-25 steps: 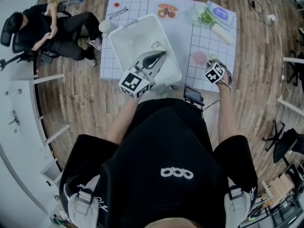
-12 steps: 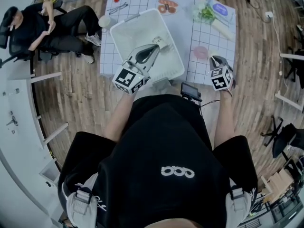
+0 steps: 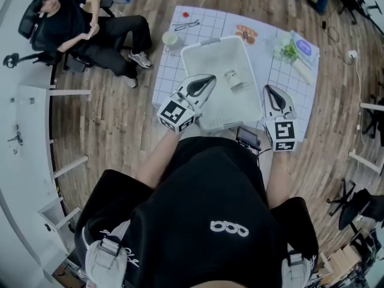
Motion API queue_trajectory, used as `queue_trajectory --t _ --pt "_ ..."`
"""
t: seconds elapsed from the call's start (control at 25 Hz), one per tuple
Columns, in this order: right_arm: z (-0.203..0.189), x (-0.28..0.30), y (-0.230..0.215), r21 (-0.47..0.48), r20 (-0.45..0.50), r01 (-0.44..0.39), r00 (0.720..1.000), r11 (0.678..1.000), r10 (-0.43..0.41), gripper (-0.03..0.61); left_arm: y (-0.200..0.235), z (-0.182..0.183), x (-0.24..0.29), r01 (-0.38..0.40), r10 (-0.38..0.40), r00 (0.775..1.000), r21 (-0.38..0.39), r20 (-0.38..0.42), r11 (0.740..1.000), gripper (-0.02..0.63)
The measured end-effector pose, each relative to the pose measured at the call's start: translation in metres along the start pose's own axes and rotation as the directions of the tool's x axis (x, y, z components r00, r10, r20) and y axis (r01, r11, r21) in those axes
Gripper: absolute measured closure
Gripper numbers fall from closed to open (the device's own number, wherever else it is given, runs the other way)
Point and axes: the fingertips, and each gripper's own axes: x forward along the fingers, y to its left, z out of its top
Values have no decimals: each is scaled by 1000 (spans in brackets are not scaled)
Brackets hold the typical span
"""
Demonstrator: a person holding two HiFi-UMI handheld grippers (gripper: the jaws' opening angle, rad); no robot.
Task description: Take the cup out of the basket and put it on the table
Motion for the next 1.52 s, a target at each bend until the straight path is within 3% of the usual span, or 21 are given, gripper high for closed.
queue_trajectory --t 0.2,0.6,1.2,1.52 --pt "48 31 52 -6 47 -43 998 999 43 555 35 9 -34 6 -6 1000 2 12 1000 607" --pt "71 69 99 8 35 -43 998 999 43 555 81 16 -71 25 -25 1000 4 18 1000 607" --pt "51 68 88 43 -20 -4 1000 999 5 555 81 13 -68 28 -28 999 -8 29 1000 607" --pt "14 83 82 81 -128 -2 992 997 12 554 83 15 -72 11 -10 999 -23 49 1000 607"
